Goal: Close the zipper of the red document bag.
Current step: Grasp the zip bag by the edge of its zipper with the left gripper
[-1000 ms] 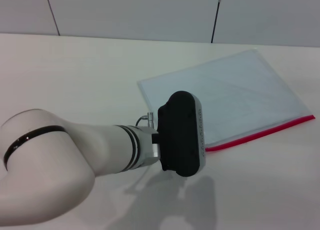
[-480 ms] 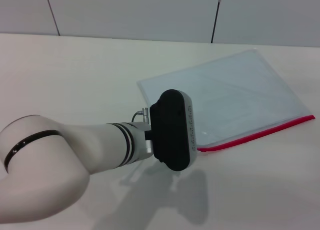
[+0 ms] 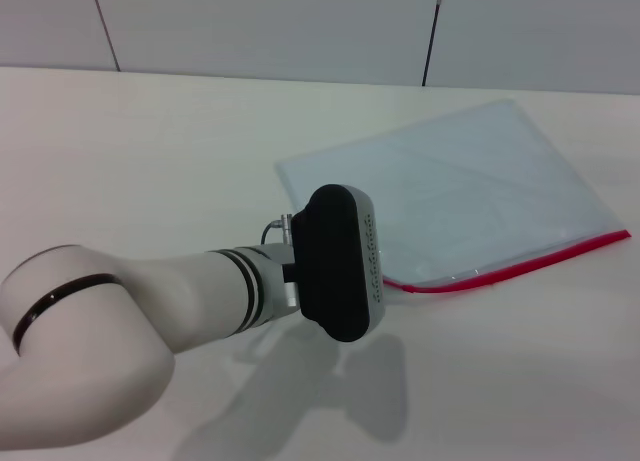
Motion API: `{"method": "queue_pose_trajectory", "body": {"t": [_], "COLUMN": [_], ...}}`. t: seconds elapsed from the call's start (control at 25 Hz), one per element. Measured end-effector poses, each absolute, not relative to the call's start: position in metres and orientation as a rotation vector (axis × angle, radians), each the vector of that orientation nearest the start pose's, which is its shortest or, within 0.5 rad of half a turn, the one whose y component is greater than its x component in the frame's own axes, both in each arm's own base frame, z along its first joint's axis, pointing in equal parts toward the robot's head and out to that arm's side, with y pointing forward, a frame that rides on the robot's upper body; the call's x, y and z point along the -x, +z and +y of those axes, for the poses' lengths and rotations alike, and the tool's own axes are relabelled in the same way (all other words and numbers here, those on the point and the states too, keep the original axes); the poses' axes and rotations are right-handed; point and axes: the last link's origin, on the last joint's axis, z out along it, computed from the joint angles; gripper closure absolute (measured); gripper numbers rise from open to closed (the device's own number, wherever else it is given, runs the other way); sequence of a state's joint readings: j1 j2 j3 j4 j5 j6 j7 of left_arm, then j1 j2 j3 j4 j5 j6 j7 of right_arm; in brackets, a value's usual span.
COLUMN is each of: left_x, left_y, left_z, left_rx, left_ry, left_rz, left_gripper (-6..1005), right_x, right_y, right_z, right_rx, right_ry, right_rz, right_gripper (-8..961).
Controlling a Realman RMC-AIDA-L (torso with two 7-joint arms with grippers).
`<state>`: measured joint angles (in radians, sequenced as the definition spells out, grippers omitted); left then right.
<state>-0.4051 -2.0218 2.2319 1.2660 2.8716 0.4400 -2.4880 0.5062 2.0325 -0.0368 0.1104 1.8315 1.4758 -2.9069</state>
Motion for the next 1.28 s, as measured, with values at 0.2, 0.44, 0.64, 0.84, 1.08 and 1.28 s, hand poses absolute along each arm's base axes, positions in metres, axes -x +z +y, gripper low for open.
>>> {"method": "queue_pose_trajectory", "body": {"t": [0.2, 0.44, 0.64, 0.84, 1.08, 1.28], "left_x": [0.175, 0.175, 0.174, 0.174, 0.169, 0.167], "left_y": [-0.124, -0.124, -0.123, -0.115, -0.1, -0.098], "left_z": [0.327, 0.328, 0.33, 0.326, 0.316, 0.313], "left_rx": [2.465, 2.462, 2.444, 2.347, 2.183, 2.16], "left_ry": [0.309, 0.305, 0.265, 0.121, -0.06, -0.098], "left_rz": [0.341, 0.342, 0.343, 0.407, 0.483, 0.476], "left_gripper": [364, 735, 874, 936, 947, 949], "right_x": [-0.313, -0.313, -0.309, -0.287, -0.263, -0.248], "right_y": [0.032, 0.031, 0.029, 0.015, -0.006, -0.023], "right_z": [0.332, 0.332, 0.333, 0.335, 0.334, 0.335], "right_rx": [1.452, 1.453, 1.526, 1.797, 2.076, 2.288], "right_ry": [0.921, 0.922, 0.903, 0.848, 0.807, 0.748], "right_rz": [0.395, 0.395, 0.341, 0.07, -0.242, -0.471], "right_gripper": [60, 60, 59, 59, 59, 63]}}
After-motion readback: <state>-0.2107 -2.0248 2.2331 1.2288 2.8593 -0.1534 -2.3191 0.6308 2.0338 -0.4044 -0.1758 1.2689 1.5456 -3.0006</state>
